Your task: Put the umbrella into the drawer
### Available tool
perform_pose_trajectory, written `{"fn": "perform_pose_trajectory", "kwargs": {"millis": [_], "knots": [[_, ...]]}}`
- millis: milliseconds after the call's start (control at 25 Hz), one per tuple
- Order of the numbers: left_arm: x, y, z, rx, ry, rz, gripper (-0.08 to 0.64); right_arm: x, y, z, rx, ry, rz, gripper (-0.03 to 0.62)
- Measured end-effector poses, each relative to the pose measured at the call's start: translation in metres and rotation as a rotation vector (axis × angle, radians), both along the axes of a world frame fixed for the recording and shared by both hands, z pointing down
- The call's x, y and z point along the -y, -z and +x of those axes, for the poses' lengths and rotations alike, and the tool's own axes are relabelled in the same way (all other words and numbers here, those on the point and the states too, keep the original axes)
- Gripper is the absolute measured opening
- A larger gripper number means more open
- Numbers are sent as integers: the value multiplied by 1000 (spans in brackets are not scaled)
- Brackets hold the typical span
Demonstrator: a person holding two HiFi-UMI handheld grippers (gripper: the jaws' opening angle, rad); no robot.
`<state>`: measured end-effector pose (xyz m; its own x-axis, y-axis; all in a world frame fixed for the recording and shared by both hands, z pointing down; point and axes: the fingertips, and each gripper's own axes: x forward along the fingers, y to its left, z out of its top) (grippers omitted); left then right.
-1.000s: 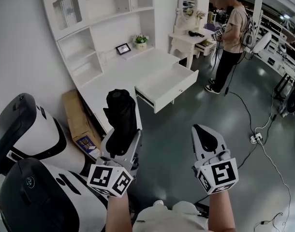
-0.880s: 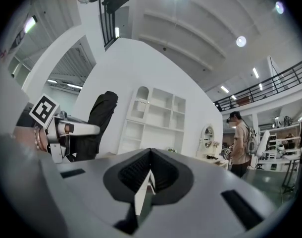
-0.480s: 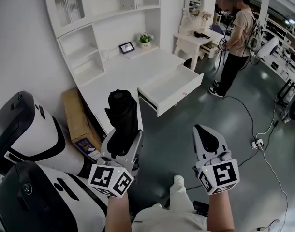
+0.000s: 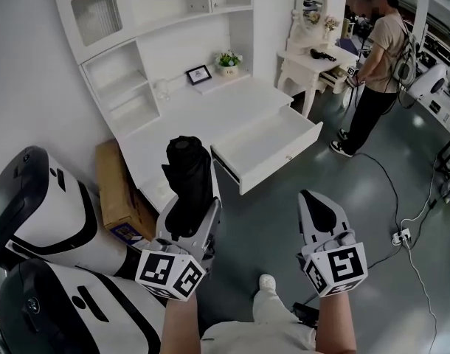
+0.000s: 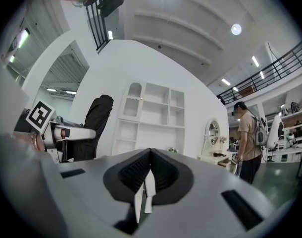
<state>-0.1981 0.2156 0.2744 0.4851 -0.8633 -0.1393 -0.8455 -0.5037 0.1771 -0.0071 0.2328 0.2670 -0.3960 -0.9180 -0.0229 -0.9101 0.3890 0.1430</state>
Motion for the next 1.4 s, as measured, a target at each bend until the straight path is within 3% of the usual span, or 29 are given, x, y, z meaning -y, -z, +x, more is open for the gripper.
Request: {"fn": "perform_pose_trajectory", "kwargs": {"millis": [400,680,1400], "knots": [[94,15,58,-8,71,13,268,101,6,66,18,52,4,8],[133,15,87,0,98,23,268,148,3,96,39,81,5,8],[229,0,83,-20,99,-32,268,236,-12,110,18,39,-47,8]]}}
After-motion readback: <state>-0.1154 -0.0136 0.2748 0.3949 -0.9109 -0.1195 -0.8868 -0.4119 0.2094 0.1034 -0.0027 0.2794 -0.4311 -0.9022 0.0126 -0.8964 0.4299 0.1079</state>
